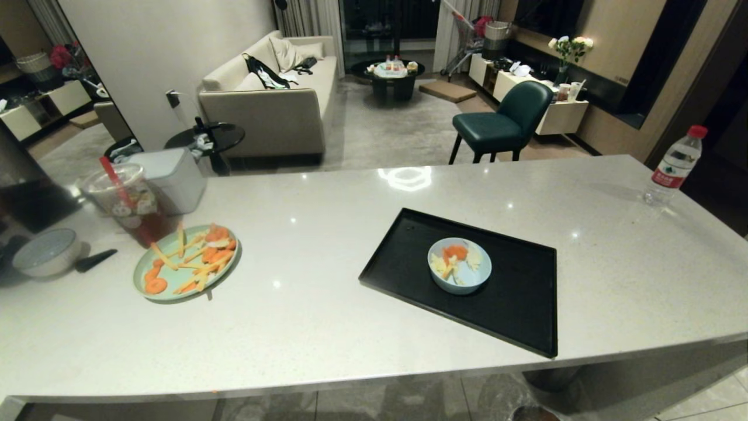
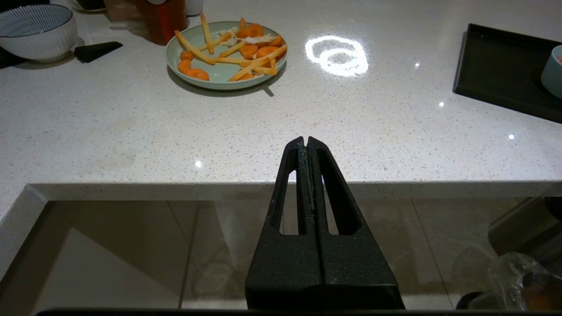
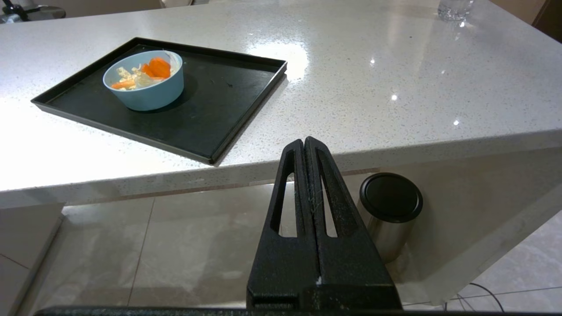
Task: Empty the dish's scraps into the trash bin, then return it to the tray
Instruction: Pick up the bowl with leftover food
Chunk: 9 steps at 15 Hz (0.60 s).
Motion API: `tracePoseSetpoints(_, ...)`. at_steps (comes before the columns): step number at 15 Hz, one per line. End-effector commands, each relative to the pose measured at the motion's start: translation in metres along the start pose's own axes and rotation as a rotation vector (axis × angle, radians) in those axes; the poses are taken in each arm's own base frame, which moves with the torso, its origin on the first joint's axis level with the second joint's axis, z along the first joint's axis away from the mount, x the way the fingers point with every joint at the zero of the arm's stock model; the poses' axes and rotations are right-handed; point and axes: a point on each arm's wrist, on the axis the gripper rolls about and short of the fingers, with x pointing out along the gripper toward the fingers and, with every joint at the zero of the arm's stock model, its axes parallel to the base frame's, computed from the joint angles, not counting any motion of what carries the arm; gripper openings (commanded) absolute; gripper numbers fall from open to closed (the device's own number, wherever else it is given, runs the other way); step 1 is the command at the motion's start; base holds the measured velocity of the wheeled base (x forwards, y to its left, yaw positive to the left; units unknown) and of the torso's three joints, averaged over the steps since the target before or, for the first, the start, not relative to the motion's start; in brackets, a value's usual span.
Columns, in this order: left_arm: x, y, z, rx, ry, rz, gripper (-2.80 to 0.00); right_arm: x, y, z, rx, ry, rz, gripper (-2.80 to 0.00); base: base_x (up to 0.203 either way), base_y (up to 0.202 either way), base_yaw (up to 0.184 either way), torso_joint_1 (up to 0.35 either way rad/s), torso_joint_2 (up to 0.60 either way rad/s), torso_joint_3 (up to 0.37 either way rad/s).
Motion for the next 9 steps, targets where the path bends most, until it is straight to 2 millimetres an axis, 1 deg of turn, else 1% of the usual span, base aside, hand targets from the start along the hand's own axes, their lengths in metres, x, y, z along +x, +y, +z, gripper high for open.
tracePoseSetpoints(1,0.0001,0.0,0.0001,-0.001,0.0,0.001,-2.8,0.0001,0.0,0.0001,-0.011,0.0,0.0,-2.8,0.0,0.0,0.0,0.0,0.0,0.0)
tracePoseSetpoints(9,0.0001,0.0,0.0001,0.0,0.0,0.0,-2.8,0.0001,0.0001,0.0004,-0.027,-0.003,0.002,-2.8,0.0,0.0,0.0,0.0,0.0,0.0)
